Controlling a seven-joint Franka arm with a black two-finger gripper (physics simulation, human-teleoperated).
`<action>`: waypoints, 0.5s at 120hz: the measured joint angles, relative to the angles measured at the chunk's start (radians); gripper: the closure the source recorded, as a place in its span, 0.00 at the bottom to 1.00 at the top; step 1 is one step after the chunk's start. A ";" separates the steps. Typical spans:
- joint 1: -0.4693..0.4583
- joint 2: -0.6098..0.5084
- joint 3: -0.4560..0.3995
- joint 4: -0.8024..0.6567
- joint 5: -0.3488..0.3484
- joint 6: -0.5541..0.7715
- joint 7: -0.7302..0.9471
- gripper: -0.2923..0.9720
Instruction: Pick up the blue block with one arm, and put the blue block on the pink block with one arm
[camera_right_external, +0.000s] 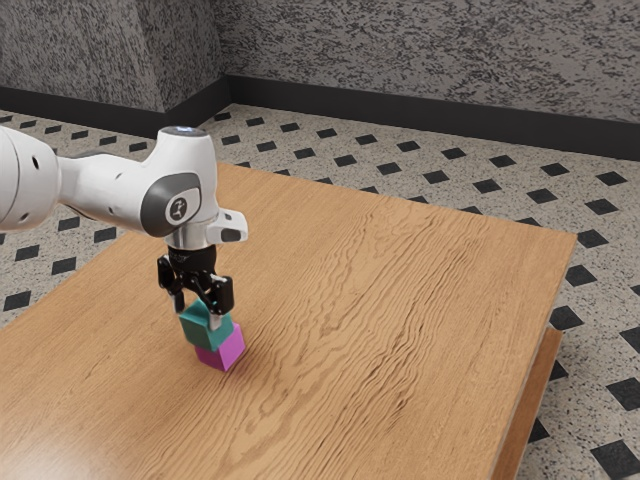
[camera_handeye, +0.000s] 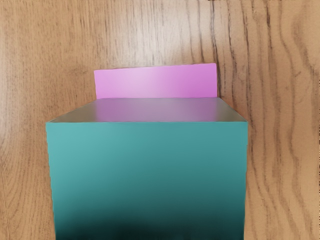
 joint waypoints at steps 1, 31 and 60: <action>0.000 0.000 0.000 0.001 0.000 0.000 0.001 0.29; -0.009 -0.055 0.011 0.206 0.052 -0.049 0.020 0.25; -0.072 -0.069 -0.001 0.594 0.090 -0.272 0.031 0.24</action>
